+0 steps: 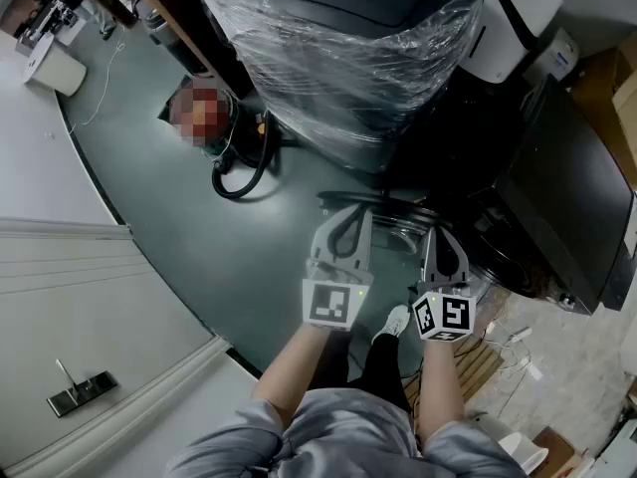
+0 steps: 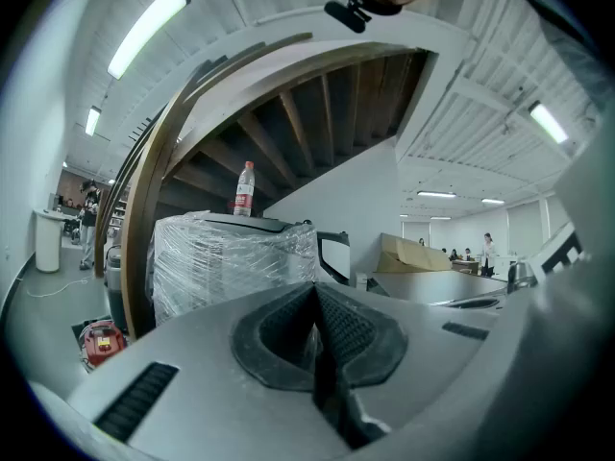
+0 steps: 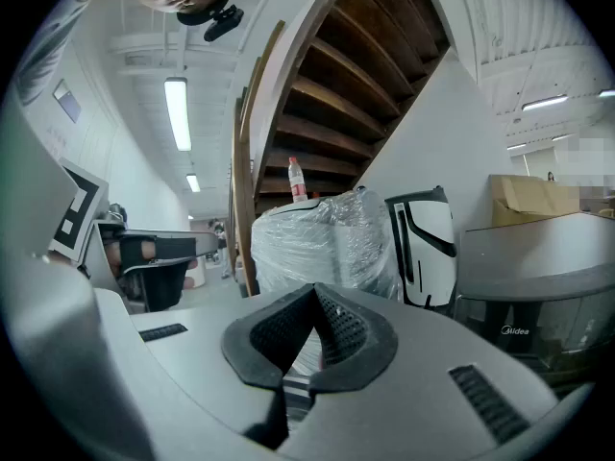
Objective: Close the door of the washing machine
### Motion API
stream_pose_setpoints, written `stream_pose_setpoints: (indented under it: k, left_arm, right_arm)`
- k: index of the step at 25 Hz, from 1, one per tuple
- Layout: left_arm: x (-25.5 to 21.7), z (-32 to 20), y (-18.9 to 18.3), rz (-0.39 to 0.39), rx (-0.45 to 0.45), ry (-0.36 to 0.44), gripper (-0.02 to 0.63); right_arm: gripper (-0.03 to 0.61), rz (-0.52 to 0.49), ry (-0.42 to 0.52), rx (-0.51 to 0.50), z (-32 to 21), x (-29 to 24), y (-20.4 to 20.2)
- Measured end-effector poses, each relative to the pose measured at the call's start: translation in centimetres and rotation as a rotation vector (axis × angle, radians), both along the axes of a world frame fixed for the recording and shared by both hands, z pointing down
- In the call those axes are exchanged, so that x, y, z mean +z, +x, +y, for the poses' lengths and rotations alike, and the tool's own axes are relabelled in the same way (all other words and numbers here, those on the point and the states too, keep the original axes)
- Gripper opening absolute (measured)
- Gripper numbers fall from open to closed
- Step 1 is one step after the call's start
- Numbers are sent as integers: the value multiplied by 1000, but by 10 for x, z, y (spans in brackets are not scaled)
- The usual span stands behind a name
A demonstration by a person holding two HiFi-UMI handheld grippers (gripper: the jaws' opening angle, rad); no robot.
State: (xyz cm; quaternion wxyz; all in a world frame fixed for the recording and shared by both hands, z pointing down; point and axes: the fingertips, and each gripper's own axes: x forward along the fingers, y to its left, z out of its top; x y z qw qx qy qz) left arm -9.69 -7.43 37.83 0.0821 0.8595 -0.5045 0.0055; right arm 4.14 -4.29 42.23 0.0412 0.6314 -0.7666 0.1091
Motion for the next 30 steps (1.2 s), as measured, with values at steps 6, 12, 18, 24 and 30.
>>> stream_pose_setpoints:
  k: [6, 12, 18, 24, 30]
  left_arm:
    - [0, -3, 0, -8, 0, 9, -2]
    - [3, -6, -1, -4, -6, 8, -2]
    - [5, -9, -1, -6, -2, 5, -2]
    - [12, -12, 0, -6, 0, -4, -2]
    - [18, -13, -6, 0, -5, -13, -2]
  right_arm:
    - [-2, 7, -5, -1, -3, 3, 1]
    - [-2, 47, -34, -14, -7, 14, 1]
    - [11, 101, -110, -130, -16, 40, -16]
    - [52, 140, -149, -178, -26, 58, -17]
    - [72, 198, -190, -232, -40, 81, -21]
